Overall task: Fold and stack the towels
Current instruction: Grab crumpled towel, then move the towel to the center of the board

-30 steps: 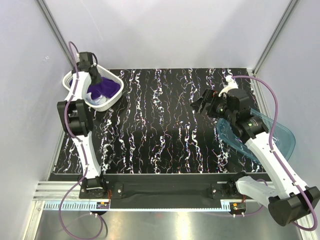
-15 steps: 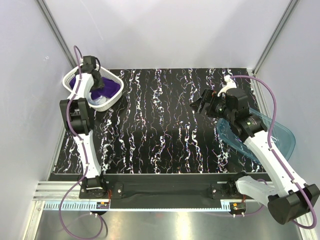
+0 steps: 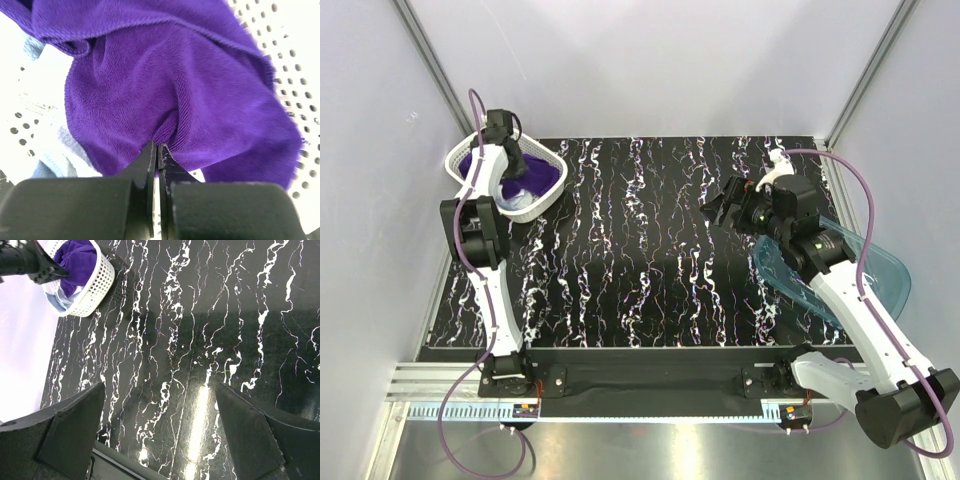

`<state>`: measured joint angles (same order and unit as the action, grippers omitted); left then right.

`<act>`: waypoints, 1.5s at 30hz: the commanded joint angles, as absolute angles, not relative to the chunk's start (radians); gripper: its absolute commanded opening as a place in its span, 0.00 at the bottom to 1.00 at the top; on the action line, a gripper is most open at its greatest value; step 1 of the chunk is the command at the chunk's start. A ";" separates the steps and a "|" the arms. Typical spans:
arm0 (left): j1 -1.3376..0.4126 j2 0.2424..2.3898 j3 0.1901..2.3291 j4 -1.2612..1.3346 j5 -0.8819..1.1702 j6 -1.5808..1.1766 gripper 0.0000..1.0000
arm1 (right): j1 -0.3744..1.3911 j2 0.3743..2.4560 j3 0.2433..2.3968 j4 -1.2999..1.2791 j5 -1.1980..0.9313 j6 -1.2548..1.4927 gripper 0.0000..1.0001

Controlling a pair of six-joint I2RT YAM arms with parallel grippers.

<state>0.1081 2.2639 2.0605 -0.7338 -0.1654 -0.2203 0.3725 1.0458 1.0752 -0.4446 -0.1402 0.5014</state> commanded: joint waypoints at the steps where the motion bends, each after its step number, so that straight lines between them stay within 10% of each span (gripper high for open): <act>1: 0.080 2.085 2.138 -0.716 -0.166 -0.213 0.00 | 0.377 1.052 1.137 -0.442 -0.104 0.489 1.00; 13: -0.082 1.648 2.113 -0.755 0.095 -0.230 0.00 | 0.377 1.043 1.236 -0.514 -0.023 0.460 1.00; 28: -0.760 0.991 0.806 -0.286 0.178 -0.650 0.00 | 0.377 1.046 1.123 -0.575 -0.072 0.514 1.00; 40: -1.156 1.253 0.850 -0.058 0.048 -0.764 0.00 | 0.379 1.169 1.131 -0.522 -0.134 0.509 0.96; 45: -1.181 1.321 1.029 -0.171 -0.033 -0.747 0.24 | 0.377 1.201 1.157 -0.503 -0.104 0.474 0.93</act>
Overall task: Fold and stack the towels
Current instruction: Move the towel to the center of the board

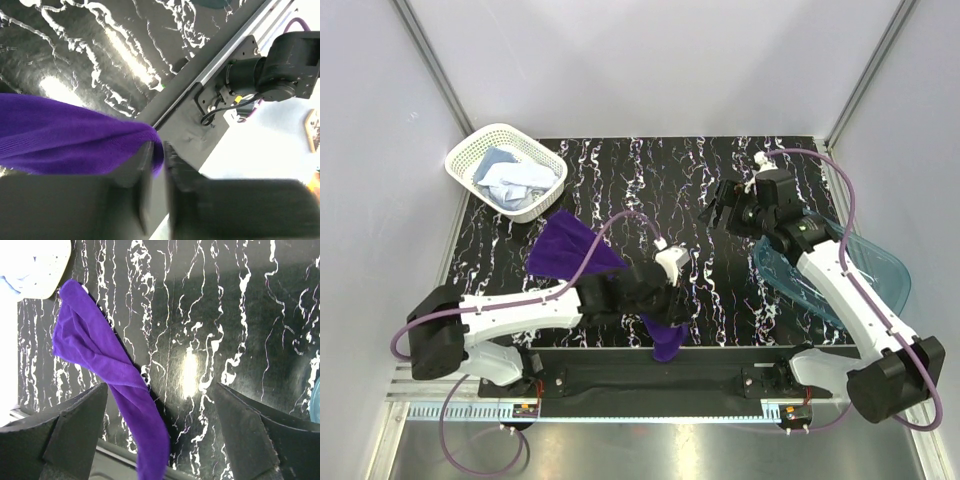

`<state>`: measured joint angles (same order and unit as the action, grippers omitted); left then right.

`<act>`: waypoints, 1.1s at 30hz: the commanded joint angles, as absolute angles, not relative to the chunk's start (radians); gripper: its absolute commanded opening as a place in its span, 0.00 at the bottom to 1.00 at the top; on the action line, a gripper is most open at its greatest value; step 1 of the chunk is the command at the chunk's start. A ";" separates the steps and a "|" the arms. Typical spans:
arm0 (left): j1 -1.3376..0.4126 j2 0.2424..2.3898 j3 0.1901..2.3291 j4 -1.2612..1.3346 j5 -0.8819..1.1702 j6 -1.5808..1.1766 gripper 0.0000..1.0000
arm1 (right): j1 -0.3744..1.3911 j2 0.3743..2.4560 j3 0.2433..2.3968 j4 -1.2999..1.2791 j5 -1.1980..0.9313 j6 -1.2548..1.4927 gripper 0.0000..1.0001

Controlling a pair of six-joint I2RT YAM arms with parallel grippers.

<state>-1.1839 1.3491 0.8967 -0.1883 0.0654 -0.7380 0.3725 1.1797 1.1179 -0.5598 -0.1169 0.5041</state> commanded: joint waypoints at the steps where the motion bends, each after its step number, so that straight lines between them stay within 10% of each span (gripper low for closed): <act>1: -1.174 1.313 1.051 -0.222 -0.073 -0.742 0.28 | 0.377 1.212 1.160 -0.488 -0.116 0.454 0.92; 4: -1.073 1.260 1.085 -0.415 -0.195 -0.747 0.45 | 0.377 1.278 1.173 -0.362 -0.240 0.405 0.86; 18: -0.221 0.896 0.603 -0.474 -0.152 -0.847 0.57 | 0.546 2.150 1.834 -0.271 -0.494 0.384 0.57; 33: -0.115 0.907 0.517 -0.374 -0.137 -0.847 0.59 | 0.739 2.522 2.163 -0.456 -0.270 0.268 0.52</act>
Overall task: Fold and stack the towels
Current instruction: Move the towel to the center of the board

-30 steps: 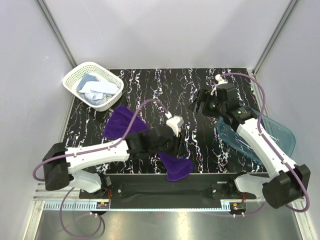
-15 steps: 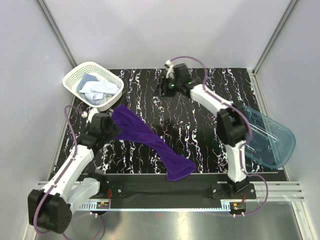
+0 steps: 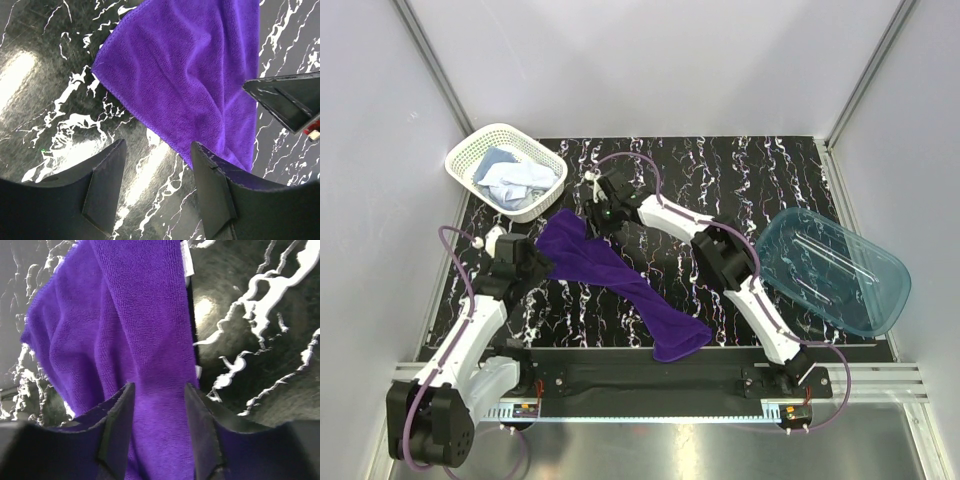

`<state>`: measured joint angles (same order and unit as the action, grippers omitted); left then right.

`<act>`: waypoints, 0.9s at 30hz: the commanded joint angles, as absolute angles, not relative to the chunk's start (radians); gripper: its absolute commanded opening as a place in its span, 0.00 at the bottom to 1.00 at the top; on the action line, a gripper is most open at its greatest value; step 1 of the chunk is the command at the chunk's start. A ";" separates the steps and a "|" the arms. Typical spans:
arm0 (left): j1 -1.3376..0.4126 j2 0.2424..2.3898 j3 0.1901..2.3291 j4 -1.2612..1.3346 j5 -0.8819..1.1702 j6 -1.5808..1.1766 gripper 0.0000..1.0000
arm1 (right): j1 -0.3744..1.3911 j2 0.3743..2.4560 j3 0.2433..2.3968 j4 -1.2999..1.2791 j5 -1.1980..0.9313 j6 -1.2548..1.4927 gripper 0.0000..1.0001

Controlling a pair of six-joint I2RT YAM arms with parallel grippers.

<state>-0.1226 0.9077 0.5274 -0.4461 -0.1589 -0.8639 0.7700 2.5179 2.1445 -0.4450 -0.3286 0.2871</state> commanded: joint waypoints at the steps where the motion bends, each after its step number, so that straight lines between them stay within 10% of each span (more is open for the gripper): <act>1: -0.115 0.905 0.514 -0.370 -0.137 -0.844 0.59 | 0.744 2.516 2.137 -0.456 -0.267 0.268 0.48; 11: -0.115 0.972 0.502 -0.284 -0.052 -0.815 0.60 | 0.746 2.293 1.795 -0.402 -0.075 0.268 0.00; 22: -0.117 1.090 0.545 -0.238 -0.078 -0.814 0.60 | 0.747 1.892 1.260 -0.434 0.084 0.428 0.02; 27: -0.118 1.248 0.655 -0.173 -0.048 -0.779 0.59 | 0.744 1.766 1.261 -0.434 0.043 0.390 0.19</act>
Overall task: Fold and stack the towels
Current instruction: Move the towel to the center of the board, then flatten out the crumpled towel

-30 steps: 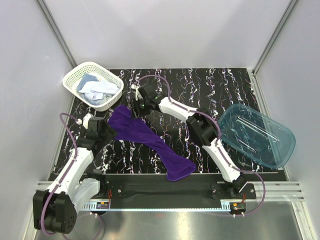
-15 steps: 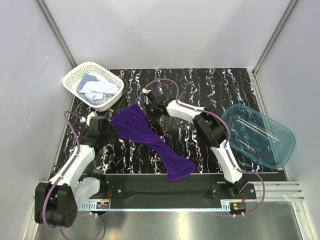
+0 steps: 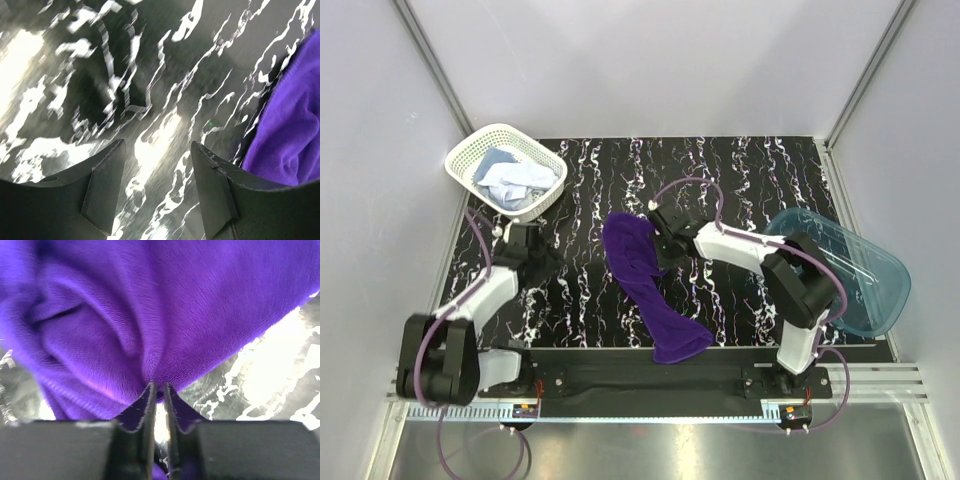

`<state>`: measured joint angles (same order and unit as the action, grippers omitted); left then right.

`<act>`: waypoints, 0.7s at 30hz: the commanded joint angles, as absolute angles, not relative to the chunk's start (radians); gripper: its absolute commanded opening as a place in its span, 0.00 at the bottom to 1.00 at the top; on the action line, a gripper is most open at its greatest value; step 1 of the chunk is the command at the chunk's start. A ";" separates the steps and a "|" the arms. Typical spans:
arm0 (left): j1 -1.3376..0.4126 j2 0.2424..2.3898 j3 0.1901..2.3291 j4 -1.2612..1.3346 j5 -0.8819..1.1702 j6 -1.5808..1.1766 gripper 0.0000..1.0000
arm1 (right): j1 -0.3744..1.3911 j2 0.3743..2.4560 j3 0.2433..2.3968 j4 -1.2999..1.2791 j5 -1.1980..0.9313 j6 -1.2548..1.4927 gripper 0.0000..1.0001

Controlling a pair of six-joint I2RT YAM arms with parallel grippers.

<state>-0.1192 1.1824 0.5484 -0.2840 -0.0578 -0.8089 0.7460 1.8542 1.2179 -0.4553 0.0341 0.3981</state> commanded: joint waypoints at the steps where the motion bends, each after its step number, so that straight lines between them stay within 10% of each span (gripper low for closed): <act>1: -0.118 1.279 0.678 -0.157 -0.028 -0.753 0.58 | 0.736 1.761 1.278 -0.437 0.046 0.376 0.26; 21: -0.270 2.089 1.598 -0.458 0.169 -0.359 0.53 | 0.402 1.740 1.293 -0.394 -0.136 0.431 0.61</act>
<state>-0.2764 2.0377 1.5280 -0.3244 0.1631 -0.4255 0.4118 1.7813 1.3285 -0.4408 -0.1005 0.3931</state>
